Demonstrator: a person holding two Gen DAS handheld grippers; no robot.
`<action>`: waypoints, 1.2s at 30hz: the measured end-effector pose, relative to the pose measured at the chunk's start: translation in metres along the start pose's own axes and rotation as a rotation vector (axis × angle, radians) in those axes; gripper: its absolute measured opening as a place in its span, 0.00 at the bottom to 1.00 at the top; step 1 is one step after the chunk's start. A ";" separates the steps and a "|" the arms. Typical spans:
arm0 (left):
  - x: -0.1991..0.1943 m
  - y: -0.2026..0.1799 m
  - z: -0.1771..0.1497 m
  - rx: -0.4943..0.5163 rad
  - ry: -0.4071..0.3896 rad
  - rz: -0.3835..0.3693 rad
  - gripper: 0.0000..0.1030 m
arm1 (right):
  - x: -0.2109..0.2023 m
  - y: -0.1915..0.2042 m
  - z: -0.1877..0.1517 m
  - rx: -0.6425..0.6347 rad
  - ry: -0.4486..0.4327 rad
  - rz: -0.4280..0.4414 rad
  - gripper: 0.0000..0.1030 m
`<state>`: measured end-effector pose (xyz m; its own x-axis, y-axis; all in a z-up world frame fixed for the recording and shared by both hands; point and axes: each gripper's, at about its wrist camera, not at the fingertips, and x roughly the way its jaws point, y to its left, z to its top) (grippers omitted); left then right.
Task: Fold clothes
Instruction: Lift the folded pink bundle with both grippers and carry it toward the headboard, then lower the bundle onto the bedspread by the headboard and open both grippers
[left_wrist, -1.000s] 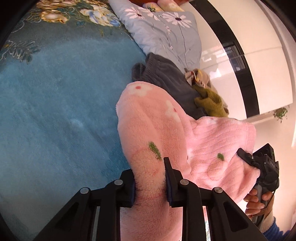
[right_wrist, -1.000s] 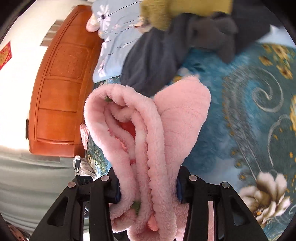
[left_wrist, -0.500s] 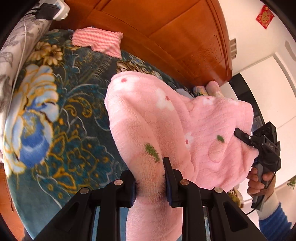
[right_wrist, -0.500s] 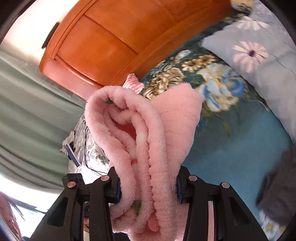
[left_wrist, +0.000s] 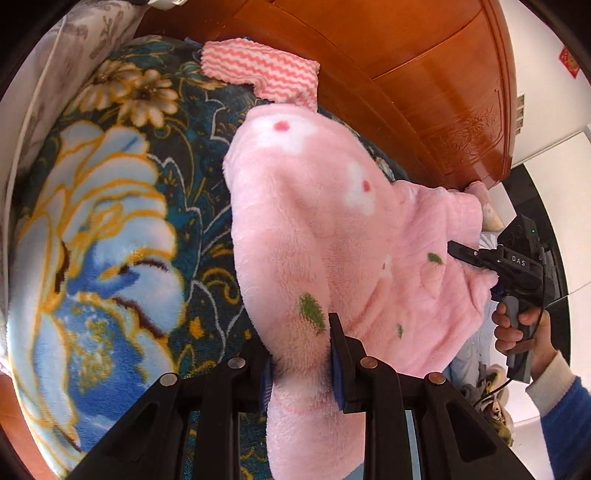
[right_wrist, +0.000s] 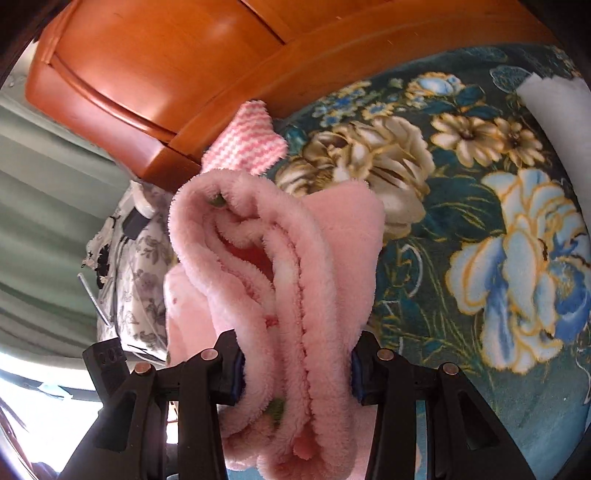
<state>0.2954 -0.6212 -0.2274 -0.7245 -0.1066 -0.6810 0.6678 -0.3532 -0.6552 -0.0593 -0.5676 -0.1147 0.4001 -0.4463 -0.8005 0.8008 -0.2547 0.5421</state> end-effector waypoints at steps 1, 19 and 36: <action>0.001 0.002 -0.002 -0.004 -0.003 -0.005 0.26 | 0.005 -0.011 -0.001 0.027 0.005 -0.011 0.43; -0.023 -0.002 -0.021 -0.013 -0.024 -0.025 0.28 | 0.004 -0.018 0.022 -0.009 0.039 -0.125 0.48; -0.036 -0.082 0.049 0.291 -0.128 0.036 0.41 | -0.052 0.049 -0.006 -0.205 -0.197 -0.164 0.53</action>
<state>0.2586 -0.6342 -0.1330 -0.7295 -0.2332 -0.6430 0.6295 -0.5966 -0.4978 -0.0386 -0.5516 -0.0479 0.1806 -0.5758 -0.7974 0.9286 -0.1673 0.3312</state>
